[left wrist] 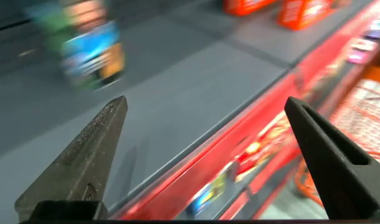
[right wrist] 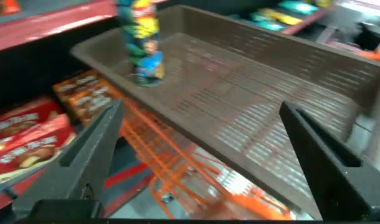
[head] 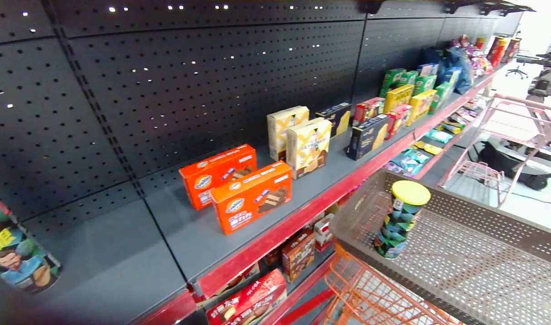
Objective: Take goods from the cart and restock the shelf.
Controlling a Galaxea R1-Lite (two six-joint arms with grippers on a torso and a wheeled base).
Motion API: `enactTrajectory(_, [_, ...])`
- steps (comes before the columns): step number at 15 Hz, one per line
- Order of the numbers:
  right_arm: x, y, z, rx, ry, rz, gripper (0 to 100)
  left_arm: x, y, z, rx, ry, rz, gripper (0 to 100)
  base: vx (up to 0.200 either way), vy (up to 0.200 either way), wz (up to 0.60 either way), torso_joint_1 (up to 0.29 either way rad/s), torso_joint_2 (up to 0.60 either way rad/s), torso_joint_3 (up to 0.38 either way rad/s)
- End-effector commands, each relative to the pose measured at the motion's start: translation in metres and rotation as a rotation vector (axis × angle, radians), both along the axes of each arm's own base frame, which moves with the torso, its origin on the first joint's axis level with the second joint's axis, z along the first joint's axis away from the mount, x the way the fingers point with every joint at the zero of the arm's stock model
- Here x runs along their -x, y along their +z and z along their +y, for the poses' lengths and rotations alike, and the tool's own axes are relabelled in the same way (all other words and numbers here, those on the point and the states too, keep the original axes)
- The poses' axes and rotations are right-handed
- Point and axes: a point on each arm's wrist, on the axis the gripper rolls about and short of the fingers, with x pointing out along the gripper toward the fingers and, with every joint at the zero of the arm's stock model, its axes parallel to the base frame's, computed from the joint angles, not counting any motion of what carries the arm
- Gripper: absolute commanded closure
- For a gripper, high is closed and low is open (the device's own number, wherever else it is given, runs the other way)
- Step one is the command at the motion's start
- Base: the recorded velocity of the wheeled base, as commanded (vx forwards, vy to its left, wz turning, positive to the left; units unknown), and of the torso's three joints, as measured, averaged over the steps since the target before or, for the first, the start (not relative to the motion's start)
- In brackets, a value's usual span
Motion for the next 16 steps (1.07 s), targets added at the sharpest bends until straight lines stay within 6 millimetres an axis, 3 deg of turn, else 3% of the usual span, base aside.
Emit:
enactTrajectory(1, [0.000, 0.000, 0.000, -0.001, -0.001, 0.001, 0, 0.000, 0.000, 0.000, 0.000, 0.000, 0.001, 0, 0.000, 0.000, 0.00, 0.000, 0.00, 0.000])
enactTrajectory(4, [0.000, 0.000, 0.000, 0.003, -0.001, 0.003, 0, 0.000, 0.000, 0.000, 0.000, 0.000, 0.001, 0, 0.000, 0.000, 0.00, 0.000, 0.00, 0.000])
enactTrajectory(5, [0.004, 0.037, 0.000, 0.009, 0.005, -0.048, 0, 0.000, 0.000, 0.000, -0.001, 0.000, 0.001, 0, 0.000, 0.000, 0.00, 0.000, 0.00, 0.000])
enactTrajectory(6, [-0.013, 0.079, 0.000, 0.010, -0.007, 0.020, 0, 0.000, 0.000, 0.000, 0.002, 0.000, 0.001, 0, 0.000, 0.000, 0.00, 0.000, 0.00, 0.000])
enactTrajectory(7, [-0.025, 0.094, -0.001, 0.011, -0.047, 0.049, 0, 0.000, 0.000, 0.000, 0.000, 0.002, 0.001, 0, 0.000, 0.000, 0.00, 0.000, 0.00, 0.000])
enactTrajectory(8, [-0.036, 0.146, -0.005, 0.008, -0.231, -0.030, 0, 0.000, 0.000, 0.000, 0.002, 0.002, 0.001, 0, 0.000, 0.000, 0.00, 0.000, 0.00, 0.000])
enactTrajectory(9, [-0.038, 0.155, -0.006, 0.009, -0.300, -0.016, 0, 0.000, 0.000, 0.000, 0.002, 0.002, 0.001, 0, 0.000, 0.000, 0.00, 0.000, 0.00, 0.000])
enactTrajectory(13, [-0.037, 0.135, -0.006, 0.016, -0.325, 0.092, 0, 0.000, 0.000, 0.000, 0.000, 0.002, 0.001, 0, 0.000, 0.000, -0.45, 0.001, 0.00, 0.001])
enactTrajectory(15, [-0.040, 0.130, -0.006, 0.016, -0.281, 0.118, 0, 0.000, 0.000, 0.000, 0.000, 0.000, 0.001, 0, 0.000, 0.000, -0.30, -0.001, 0.00, -0.001])
enactTrajectory(16, [-0.046, 0.123, -0.004, -0.032, -0.170, 0.156, 0, 0.000, 0.000, 0.000, 0.000, 0.002, 0.001, 0, 0.000, 0.000, 0.00, 0.000, 0.00, 0.000])
